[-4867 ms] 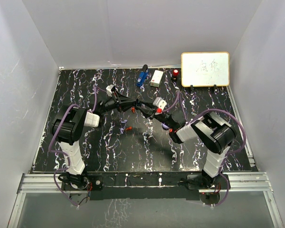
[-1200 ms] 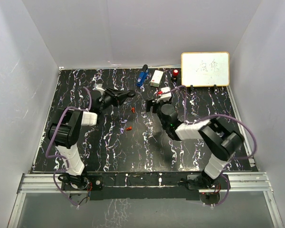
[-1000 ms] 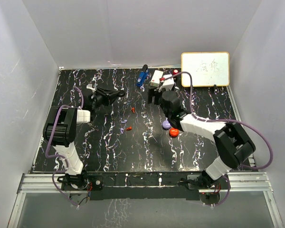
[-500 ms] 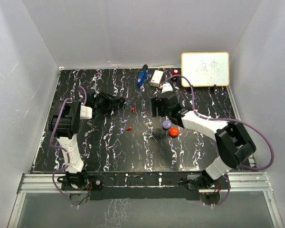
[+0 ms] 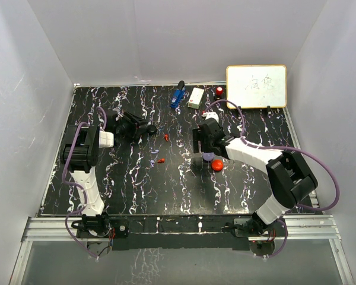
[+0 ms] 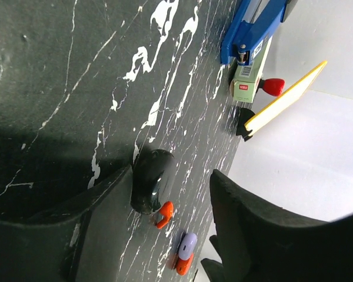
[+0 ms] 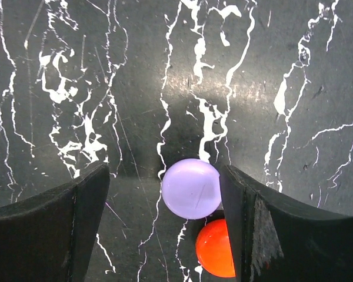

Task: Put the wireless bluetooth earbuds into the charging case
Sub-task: Place the charging case at the center of the board, then pick up the charging case at the center of the board.

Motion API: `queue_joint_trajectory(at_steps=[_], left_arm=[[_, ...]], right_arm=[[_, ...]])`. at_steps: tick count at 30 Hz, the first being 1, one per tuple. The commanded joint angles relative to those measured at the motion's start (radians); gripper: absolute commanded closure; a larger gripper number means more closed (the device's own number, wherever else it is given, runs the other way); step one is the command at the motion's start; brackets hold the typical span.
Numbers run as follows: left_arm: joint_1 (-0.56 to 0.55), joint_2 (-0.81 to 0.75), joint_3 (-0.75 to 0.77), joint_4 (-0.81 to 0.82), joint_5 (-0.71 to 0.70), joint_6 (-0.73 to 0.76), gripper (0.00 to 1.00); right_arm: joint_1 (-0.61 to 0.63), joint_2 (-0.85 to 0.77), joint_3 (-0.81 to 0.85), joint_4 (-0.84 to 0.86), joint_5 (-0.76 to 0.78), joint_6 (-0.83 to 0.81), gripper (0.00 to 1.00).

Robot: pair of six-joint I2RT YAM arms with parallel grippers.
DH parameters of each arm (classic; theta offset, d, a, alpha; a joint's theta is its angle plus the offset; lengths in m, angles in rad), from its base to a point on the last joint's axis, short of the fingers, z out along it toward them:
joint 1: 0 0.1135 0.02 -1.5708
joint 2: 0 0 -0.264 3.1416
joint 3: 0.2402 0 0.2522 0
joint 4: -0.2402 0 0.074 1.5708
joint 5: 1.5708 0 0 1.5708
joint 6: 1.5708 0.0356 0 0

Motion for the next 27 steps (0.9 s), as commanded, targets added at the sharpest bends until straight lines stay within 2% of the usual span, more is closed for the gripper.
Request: queue_joint_trajectory(at_steps=[1, 6, 16, 21, 27], left_arm=[[0.018, -0.036, 0.019, -0.043, 0.028, 0.026, 0.46], [0.041, -0.127, -0.015, -0.085, -0.013, 0.064, 0.40], [0.046, -0.409, -0.087, -0.206, -0.065, 0.166, 0.36], [0.022, -0.502, -0.119, -0.246, -0.045, 0.201, 0.36], [-0.031, -0.527, -0.151, -0.265, -0.043, 0.228, 0.36]], right_arm=[[-0.012, 0.003, 0.006, -0.023, 0.045, 0.036, 0.26], [-0.020, -0.008, -0.019, -0.033, 0.043, 0.047, 0.25], [-0.020, 0.000, -0.066, -0.045, 0.009, 0.069, 0.24], [-0.021, 0.029, -0.072, -0.031, -0.015, 0.071, 0.29], [-0.018, 0.047, -0.076, -0.007, -0.037, 0.080, 0.36]])
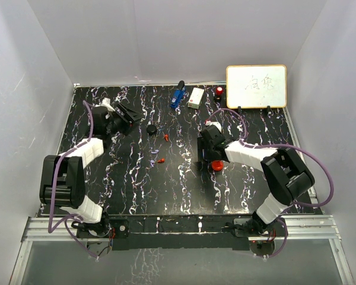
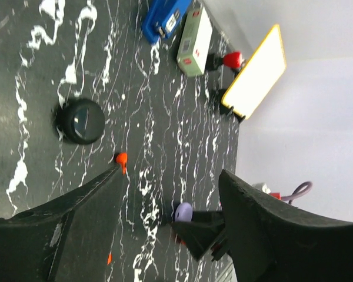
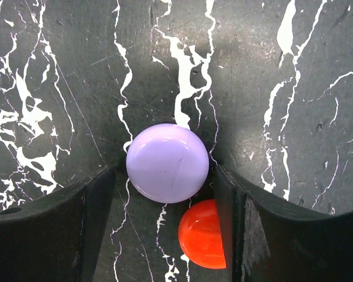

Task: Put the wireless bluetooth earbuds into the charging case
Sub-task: Pick up the charging case at the center of the board.

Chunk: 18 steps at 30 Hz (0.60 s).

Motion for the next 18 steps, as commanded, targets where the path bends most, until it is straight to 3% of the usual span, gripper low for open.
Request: queue_joint_trajectory(at_steps=[1, 8, 11, 18], left_arm=[[-0.041, -0.036, -0.036, -0.046, 0.018, 0.035, 0.36], [-0.085, -0.009, -0.064, -0.022, 0.021, 0.030, 0.36], [-0.101, 0.003, -0.072, 0.001, 0.034, 0.025, 0.36], [-0.149, 0.086, -0.045, 0.104, 0.166, -0.001, 0.35]], right_arm=[[0.000, 0.009, 0.000, 0.048, -0.018, 0.017, 0.38], [0.019, 0.051, 0.027, 0.064, -0.023, 0.029, 0.52], [0.033, 0.055, 0.033, 0.077, -0.010, 0.029, 0.63], [0.048, -0.004, 0.007, 0.246, -0.074, -0.070, 0.66]])
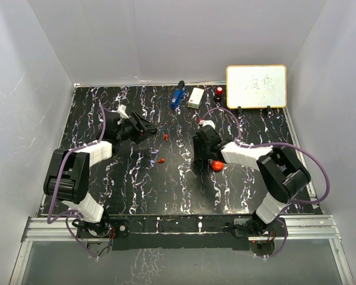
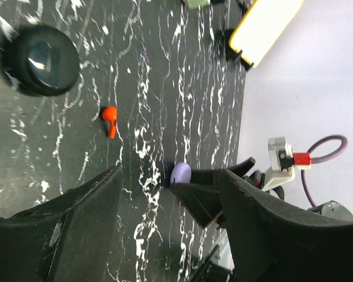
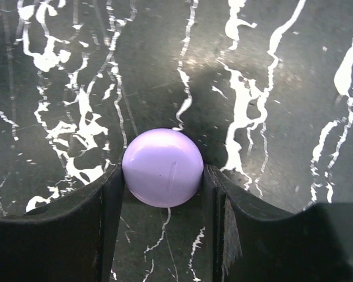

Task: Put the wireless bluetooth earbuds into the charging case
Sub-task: Pick up the charging case at the center of the board.

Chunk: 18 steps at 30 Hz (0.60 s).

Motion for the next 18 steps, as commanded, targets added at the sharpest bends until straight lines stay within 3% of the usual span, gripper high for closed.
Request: queue_joint_trajectory(at_steps=[1, 9, 18], left_arm=[[-0.043, 0.058, 0.027, 0.078, 0.130, -0.018, 0.35], [-0.134, 0.148, 0.050, 0.225, 0.234, -0.061, 0.36], [-0.205, 0.223, 0.091, 0.305, 0.265, -0.099, 0.40]], right_arm=[[0.009, -0.049, -0.008, 0.167, -0.074, -0.081, 0.66], [0.009, -0.099, 0.022, 0.270, -0.251, -0.160, 0.68], [0.010, -0.114, 0.051, 0.308, -0.345, -0.182, 0.69]])
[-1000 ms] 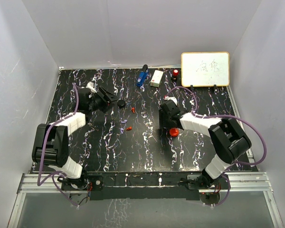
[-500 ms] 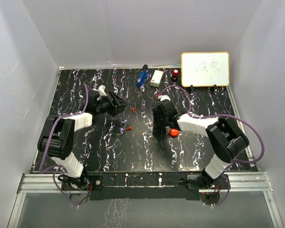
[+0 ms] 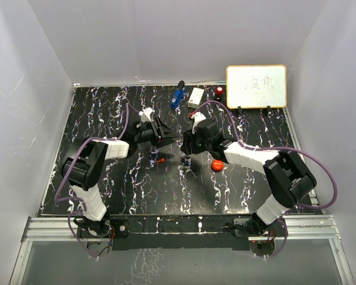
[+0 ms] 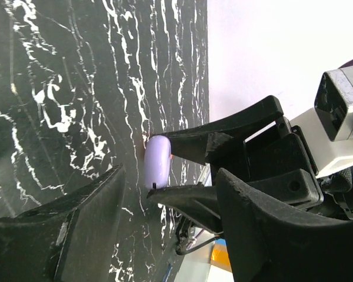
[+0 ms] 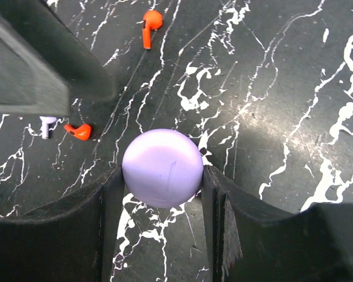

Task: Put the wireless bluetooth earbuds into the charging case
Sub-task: Pick up the charging case at the center of the board.

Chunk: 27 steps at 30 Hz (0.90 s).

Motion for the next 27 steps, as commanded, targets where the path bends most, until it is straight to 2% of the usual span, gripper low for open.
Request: queue_joint_trajectory(at_steps=[1, 12, 21, 27], left_arm=[[-0.035, 0.026, 0.043, 0.080, 0.049, -0.030, 0.41], [-0.075, 0.049, 0.056, 0.077, 0.051, -0.026, 0.50], [-0.081, 0.042, 0.037, 0.126, 0.054, -0.044, 0.73], [-0.085, 0.042, 0.026, 0.158, 0.061, -0.055, 0.80]], right_arm=[[0.002, -0.052, 0.050, 0.093, -0.069, -0.029, 0.69], [0.003, -0.066, 0.065, 0.120, -0.097, -0.039, 0.70], [0.002, -0.053, 0.070, 0.146, -0.095, -0.036, 0.70], [0.003, -0.034, 0.079, 0.157, -0.103, -0.034, 0.70]])
